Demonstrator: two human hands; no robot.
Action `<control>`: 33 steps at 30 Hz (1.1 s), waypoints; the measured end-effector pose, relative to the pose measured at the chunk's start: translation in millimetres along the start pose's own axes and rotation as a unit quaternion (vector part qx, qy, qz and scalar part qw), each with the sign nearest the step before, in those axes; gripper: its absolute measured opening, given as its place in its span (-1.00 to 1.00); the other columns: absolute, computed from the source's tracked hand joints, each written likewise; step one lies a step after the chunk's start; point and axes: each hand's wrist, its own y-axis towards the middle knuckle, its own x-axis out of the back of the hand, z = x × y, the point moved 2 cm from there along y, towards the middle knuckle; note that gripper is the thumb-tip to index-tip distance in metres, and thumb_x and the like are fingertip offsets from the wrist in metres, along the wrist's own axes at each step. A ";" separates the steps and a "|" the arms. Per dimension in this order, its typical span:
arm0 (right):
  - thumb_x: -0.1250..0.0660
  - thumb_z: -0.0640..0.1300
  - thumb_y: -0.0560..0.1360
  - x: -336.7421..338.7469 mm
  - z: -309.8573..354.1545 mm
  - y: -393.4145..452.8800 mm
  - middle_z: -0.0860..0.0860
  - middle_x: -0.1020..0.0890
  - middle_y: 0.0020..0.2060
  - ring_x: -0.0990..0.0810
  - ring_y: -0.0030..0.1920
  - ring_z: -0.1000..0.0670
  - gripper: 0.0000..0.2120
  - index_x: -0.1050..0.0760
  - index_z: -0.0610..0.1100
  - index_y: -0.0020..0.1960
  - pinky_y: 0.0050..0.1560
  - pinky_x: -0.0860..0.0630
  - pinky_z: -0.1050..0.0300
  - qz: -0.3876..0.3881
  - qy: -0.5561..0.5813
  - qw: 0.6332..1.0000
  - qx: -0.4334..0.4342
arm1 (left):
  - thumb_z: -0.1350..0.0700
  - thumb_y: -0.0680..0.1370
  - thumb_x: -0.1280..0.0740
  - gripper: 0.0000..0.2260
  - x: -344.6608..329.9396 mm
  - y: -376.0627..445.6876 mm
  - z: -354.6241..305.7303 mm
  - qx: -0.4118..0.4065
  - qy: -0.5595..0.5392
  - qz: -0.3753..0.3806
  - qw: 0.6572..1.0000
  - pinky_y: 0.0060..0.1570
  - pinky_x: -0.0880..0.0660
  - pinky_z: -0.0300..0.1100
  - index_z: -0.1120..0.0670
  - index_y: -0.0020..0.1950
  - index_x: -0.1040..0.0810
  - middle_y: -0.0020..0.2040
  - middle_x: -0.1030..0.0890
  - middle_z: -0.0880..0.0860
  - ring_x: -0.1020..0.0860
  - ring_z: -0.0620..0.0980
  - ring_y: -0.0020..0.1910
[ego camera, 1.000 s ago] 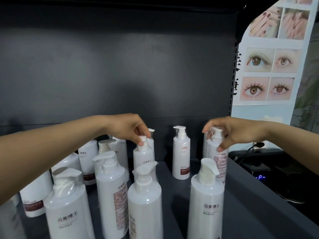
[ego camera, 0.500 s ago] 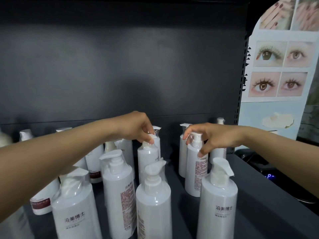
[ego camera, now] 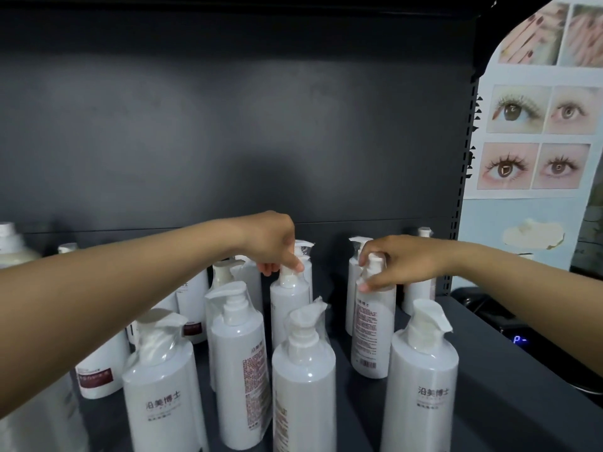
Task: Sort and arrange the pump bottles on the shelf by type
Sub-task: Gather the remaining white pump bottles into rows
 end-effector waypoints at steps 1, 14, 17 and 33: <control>-0.49 0.00 0.37 3.0 -2.3 -2.6 0.06 -0.59 0.01 -0.62 0.01 -0.01 -0.64 -0.50 0.04 0.12 0.06 -0.58 0.11 0.038 0.048 0.998 0.011 | -0.04 0.44 -0.42 -0.78 0.3 -0.8 -0.7 -0.007 0.011 0.000 1.000 -0.26 -0.52 -0.28 0.11 -0.25 -0.59 -0.29 -0.66 0.04 -0.64 -0.05 -0.31; -0.51 0.19 0.26 -6.2 -4.3 -14.4 0.05 -0.48 -0.50 -0.57 -0.47 0.06 -0.50 -0.27 -0.11 -0.32 -0.48 -0.35 0.31 -0.080 -0.022 0.996 -0.041 | 0.07 0.42 -0.45 -0.65 -2.2 -5.3 -3.4 0.003 -0.016 -0.029 0.999 0.01 -0.53 -0.22 0.12 0.18 -0.55 -0.06 -0.67 0.05 -0.64 -0.04 -0.11; -0.45 0.30 0.25 -9.9 -2.4 -13.1 0.08 -0.45 -0.38 -0.45 -0.36 0.09 -0.48 -0.28 -0.07 -0.28 -0.36 -0.32 0.23 -0.110 -0.063 0.991 -0.054 | 0.04 0.43 -0.44 -0.61 -5.5 -2.4 -7.2 -0.001 -0.025 -0.039 0.999 -0.11 -0.51 -0.24 0.10 0.23 -0.52 -0.21 -0.64 0.00 -0.65 -0.04 -0.17; -0.57 -0.01 0.27 -3.5 -9.2 -7.3 0.13 -0.55 -0.18 -0.51 -0.38 0.19 -0.59 -0.45 0.14 0.02 -0.31 -0.40 0.37 -0.010 0.042 0.997 0.066 | 0.07 0.41 -0.46 -0.67 0.7 -1.5 0.2 -0.083 0.078 0.004 0.993 0.09 -0.51 -0.16 0.01 0.17 -0.60 0.02 -0.64 0.04 -0.59 -0.03 0.01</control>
